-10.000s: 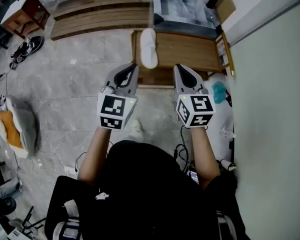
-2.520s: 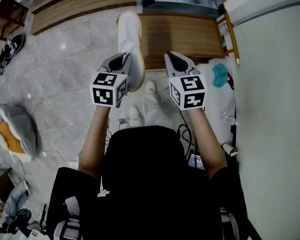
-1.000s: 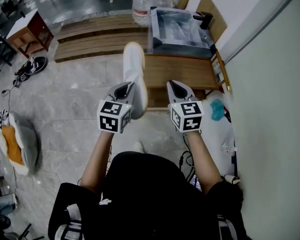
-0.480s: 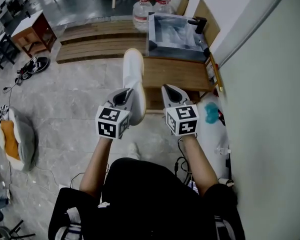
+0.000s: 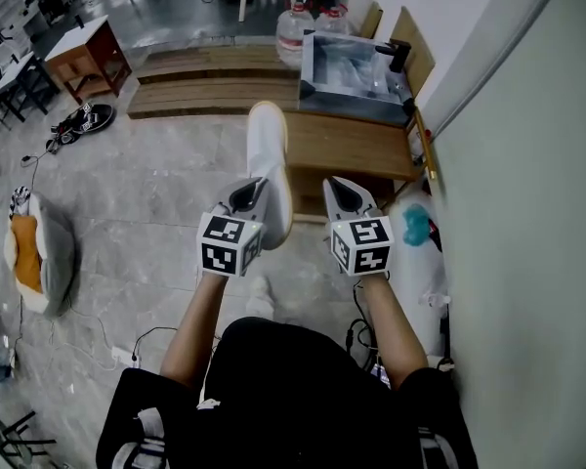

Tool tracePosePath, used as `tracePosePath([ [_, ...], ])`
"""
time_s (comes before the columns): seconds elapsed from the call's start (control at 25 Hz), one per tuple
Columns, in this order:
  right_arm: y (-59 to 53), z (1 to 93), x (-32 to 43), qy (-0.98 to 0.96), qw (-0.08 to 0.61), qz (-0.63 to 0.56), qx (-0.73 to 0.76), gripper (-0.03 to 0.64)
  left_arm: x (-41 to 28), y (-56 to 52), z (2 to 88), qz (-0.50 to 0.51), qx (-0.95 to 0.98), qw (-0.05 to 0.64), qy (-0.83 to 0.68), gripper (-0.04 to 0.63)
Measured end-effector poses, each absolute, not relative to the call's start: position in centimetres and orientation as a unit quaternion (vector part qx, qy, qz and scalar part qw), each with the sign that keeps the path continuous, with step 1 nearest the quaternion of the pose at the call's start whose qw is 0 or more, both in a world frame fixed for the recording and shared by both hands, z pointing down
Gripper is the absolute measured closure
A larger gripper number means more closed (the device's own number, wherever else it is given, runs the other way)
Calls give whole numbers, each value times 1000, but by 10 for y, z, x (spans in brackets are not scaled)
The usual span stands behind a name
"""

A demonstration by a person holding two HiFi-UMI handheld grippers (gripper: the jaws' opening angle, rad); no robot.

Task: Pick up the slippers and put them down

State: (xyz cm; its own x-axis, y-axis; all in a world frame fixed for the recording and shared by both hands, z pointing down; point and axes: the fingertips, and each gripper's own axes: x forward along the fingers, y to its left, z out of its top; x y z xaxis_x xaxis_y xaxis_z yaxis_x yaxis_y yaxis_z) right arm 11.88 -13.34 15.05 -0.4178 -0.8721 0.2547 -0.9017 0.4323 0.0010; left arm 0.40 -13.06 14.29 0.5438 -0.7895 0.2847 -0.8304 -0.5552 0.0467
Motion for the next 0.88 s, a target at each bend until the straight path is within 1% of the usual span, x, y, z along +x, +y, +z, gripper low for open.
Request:
tracePosePath([
  [0.52, -78, 160, 144, -843, 92, 78, 525, 618, 23, -65, 148, 135, 867, 79, -473, 580],
  [0.88, -60, 154, 142, -852, 69, 84, 513, 618, 24, -52, 151, 163, 865, 61, -471, 580],
])
